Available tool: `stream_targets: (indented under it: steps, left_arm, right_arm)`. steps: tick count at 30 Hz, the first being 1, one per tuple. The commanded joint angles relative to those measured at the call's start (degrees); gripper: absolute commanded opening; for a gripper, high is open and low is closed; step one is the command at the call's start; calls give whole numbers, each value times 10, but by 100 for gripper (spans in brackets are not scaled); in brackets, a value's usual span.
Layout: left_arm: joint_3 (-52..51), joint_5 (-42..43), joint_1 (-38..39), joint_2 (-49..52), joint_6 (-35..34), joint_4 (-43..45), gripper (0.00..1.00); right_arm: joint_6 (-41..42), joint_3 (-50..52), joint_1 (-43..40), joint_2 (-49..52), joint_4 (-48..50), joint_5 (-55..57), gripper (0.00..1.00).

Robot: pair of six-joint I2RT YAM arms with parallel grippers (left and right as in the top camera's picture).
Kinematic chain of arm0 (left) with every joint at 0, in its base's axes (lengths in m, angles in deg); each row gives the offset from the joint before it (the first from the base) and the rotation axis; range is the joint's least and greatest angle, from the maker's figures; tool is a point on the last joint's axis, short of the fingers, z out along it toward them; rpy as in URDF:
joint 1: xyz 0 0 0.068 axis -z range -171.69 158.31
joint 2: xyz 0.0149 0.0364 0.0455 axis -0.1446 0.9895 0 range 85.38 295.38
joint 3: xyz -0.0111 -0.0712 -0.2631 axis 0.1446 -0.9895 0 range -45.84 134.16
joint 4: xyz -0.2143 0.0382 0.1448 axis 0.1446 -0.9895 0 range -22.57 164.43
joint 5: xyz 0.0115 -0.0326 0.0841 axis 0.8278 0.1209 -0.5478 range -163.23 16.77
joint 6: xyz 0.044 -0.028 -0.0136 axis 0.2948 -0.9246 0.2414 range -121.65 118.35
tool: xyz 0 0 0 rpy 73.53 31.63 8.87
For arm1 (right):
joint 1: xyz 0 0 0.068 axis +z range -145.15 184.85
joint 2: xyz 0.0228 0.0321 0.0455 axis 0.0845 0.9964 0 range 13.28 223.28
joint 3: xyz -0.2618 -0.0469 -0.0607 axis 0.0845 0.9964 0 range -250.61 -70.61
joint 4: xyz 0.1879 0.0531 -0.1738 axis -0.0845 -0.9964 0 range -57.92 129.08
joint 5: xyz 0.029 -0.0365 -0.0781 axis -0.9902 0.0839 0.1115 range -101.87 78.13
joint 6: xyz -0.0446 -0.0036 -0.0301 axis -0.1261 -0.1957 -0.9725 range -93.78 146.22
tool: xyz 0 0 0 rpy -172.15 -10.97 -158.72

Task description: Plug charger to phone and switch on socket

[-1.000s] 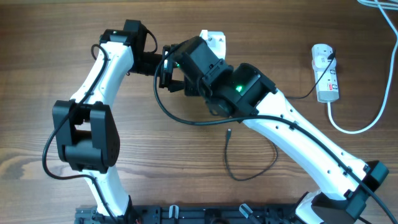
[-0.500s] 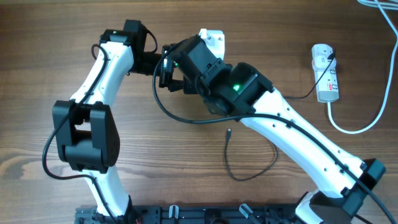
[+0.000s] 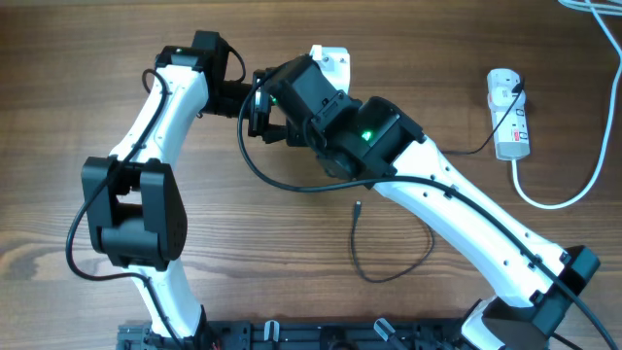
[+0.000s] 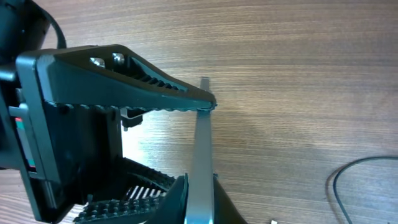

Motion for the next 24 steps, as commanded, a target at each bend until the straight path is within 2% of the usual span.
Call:
stream_targets:
  steps: [1, 4, 5, 6, 7, 10, 15, 16, 18, 20, 22, 24]
  left_arm:
    - [11, 30, 1, -23, 3, 2, 76]
    - [11, 30, 1, -23, 3, 2, 77]
    - [11, 30, 1, -23, 3, 3, 86]
    - [11, 30, 1, -23, 3, 10, 100]
    - [11, 28, 1, -23, 3, 21, 100]
    - [11, 7, 1, -23, 3, 57, 100]
    - [11, -27, 1, -23, 3, 60, 100]
    - [11, -27, 1, -23, 3, 60, 97]
    - [11, -26, 1, -23, -2, 60, 85]
    - [11, -27, 1, -23, -2, 60, 79]
    - [11, -26, 1, -23, -3, 60, 70]
    - [11, -27, 1, -23, -9, 60, 59]
  right_arm:
    - [0, -7, 2, 7, 3, 8, 6]
    - [4, -7, 2, 7, 2, 7, 5]
    - [11, -7, 2, 7, 1, 7, 5]
    - [36, -7, 2, 7, 2, 8, 4]
    - [63, -7, 2, 7, 2, 13, 5]
    - [209, -7, 1, 6, 2, 45, 4]
    - [485, -7, 1, 4, 1, 49, 4]
    - [508, -7, 1, 4, 0, 54, 4]
    - [546, -7, 0, 4, -2, 60, 4]
    - [559, -7, 1, 4, -3, 60, 4]
    - [572, -7, 0, 4, -5, 60, 8]
    - [639, -7, 0, 4, -19, 63, 10]
